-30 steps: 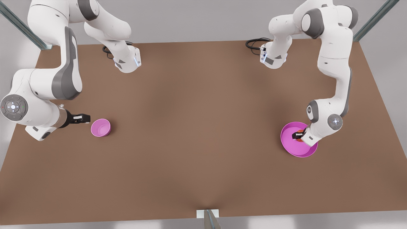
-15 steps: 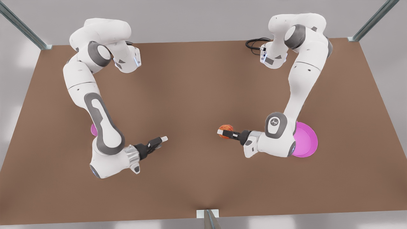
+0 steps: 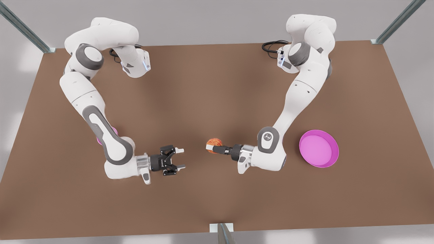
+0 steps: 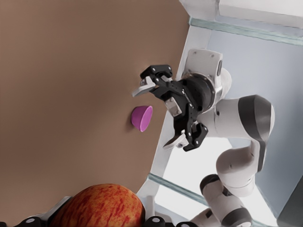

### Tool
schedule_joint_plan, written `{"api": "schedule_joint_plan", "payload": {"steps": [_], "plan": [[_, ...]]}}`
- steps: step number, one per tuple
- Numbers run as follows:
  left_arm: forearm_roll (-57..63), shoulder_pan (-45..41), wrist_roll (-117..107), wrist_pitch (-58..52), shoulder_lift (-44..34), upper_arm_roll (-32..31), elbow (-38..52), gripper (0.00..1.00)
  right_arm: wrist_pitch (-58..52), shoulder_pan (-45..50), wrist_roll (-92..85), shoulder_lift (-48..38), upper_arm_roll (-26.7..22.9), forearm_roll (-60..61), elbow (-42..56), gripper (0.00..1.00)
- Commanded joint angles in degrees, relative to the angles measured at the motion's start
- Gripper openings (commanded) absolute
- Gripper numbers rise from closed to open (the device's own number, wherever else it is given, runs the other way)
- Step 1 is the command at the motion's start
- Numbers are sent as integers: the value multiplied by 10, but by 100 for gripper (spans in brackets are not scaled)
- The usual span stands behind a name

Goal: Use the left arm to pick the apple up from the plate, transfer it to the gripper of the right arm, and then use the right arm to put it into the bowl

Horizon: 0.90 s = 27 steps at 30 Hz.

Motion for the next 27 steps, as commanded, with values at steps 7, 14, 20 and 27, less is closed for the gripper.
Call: {"api": "schedule_joint_plan", "payload": {"steps": [7, 14, 20, 27], "plan": [[-36, -1, -3, 43, 3, -2, 2, 68, 164, -28, -564, 2, 53, 47, -65, 100], [-48, -7, -3, 54, 6, -2, 3, 68, 162, -25, -580, 12, 68, 101, -94, 100], [-49, -11, -3, 76, 6, -2, 4, 68, 164, -23, -593, 12, 78, 134, -115, 100], [-49, -14, -2, 76, 6, -6, 4, 68, 168, -3, -592, 13, 78, 168, -102, 100]]}}
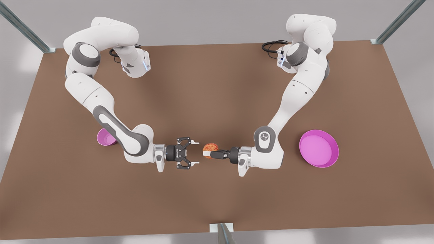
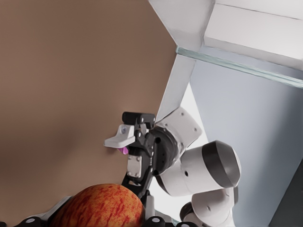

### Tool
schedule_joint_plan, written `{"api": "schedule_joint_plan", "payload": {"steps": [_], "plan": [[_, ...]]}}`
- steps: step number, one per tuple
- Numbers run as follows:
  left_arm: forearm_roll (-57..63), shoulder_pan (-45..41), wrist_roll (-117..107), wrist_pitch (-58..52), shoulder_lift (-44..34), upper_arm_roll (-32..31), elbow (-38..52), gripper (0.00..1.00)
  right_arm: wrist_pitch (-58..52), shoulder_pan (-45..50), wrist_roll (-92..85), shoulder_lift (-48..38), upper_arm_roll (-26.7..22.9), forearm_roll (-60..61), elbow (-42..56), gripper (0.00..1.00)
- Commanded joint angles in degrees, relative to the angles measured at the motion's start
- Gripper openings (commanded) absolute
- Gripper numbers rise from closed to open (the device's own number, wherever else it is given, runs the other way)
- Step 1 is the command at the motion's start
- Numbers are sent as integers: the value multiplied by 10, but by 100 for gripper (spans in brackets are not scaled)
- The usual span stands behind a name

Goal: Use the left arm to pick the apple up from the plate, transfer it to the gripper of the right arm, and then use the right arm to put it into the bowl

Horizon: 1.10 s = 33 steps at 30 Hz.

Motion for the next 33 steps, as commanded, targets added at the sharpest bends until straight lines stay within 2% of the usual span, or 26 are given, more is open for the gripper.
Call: {"api": "schedule_joint_plan", "payload": {"steps": [1, 18, 30, 31, 32, 33], "plan": [[-5, -1, 8, 3, 0, -1, 0, 68, 3, 6, -139, -1, 0, 19, 1, 100], [-4, -2, 10, -2, 1, -1, -1, 68, 23, 64, -138, 23, 1, 54, 55, 100], [-4, -3, 15, 0, 4, -1, -1, 68, 24, 78, -139, 24, 3, 80, 55, 100], [-4, -3, 15, 0, 3, -1, -1, 68, 24, 78, -138, 23, 3, 80, 55, 92], [-4, -3, 15, 0, 3, -2, -1, 68, 23, 78, -139, 23, 3, 80, 55, 76], [-4, -3, 15, 0, 3, -1, -1, 68, 23, 78, -138, 23, 3, 80, 55, 73]]}}
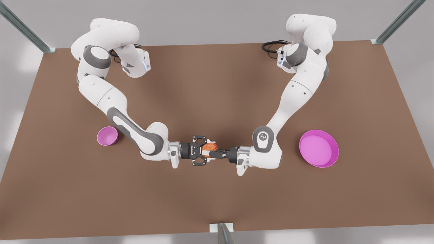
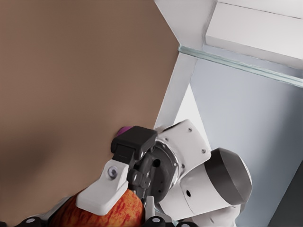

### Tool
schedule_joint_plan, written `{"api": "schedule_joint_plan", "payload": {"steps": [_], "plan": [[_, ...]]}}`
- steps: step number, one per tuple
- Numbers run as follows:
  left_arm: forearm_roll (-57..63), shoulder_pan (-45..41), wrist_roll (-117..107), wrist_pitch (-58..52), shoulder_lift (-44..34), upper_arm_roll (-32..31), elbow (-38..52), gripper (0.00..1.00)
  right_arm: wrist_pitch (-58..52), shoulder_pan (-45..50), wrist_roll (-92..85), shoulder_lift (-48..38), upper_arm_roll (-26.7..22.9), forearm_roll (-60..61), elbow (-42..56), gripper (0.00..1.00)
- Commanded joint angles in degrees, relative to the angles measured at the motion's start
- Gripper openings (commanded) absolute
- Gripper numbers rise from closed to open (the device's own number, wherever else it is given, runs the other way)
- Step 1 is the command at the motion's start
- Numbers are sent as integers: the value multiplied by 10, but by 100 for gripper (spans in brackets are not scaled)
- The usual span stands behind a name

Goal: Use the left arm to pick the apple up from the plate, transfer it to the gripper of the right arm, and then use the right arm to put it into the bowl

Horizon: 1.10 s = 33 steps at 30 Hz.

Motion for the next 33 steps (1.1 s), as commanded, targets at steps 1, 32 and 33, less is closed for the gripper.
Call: {"api": "schedule_joint_plan", "payload": {"steps": [1, 32, 33], "plan": [[-4, 0, 15, -1, -1, 0, 0, 69, -1, 0, -21, 0, 0, 3, 0, 73], [600, 80, -91, -473, -532, 217, -276, 100, -405, -148, 318, -220, -95, -1012, 14, 73], [601, 81, -90, -469, -531, 217, -275, 100, -399, -126, 269, -242, -142, -1005, 13, 73]]}}
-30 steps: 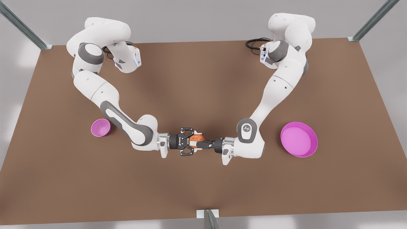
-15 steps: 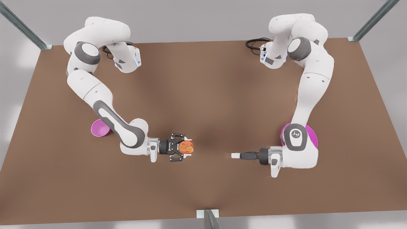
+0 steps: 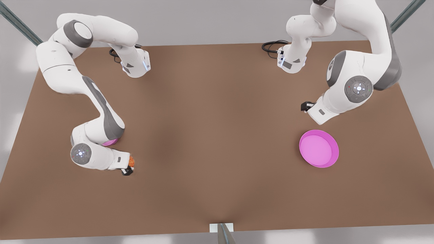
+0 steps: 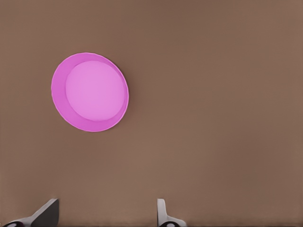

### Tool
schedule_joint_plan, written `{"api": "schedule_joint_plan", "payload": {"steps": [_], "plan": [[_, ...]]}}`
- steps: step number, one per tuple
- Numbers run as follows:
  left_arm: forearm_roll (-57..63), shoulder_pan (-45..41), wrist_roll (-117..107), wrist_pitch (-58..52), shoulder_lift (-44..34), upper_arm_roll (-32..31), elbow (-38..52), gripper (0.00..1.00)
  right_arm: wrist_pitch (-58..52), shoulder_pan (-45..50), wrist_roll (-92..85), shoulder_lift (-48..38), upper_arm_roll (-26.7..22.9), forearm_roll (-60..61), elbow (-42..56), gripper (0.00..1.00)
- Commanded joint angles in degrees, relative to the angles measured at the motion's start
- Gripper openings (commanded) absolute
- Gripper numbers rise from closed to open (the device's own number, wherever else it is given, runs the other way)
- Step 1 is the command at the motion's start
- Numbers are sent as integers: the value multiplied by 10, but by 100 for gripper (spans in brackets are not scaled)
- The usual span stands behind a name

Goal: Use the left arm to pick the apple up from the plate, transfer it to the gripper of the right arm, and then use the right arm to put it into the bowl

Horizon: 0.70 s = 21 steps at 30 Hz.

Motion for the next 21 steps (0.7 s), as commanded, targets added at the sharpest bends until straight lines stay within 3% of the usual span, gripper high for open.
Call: {"api": "schedule_joint_plan", "payload": {"steps": [1, 4, 6, 13, 21], "plan": [[4, 1, -67, -33, -2, -1, 2, 100, -86, 12, 46, -20, -42, -40, -5, 73], [4, 0, -67, -37, -3, -2, 2, 100, -19, 62, -56, -48, -166, 36, -18, 73], [4, 0, -67, -37, -4, -2, 2, 100, 65, 105, -108, -104, -259, 104, -95, 73], [5, 0, -68, -48, -5, -7, 3, 100, 203, 113, -139, -182, -315, 168, -262, 72], [5, 0, -68, -50, -4, -6, 2, 100, 260, 127, -226, -220, -389, 248, -360, 72]]}}
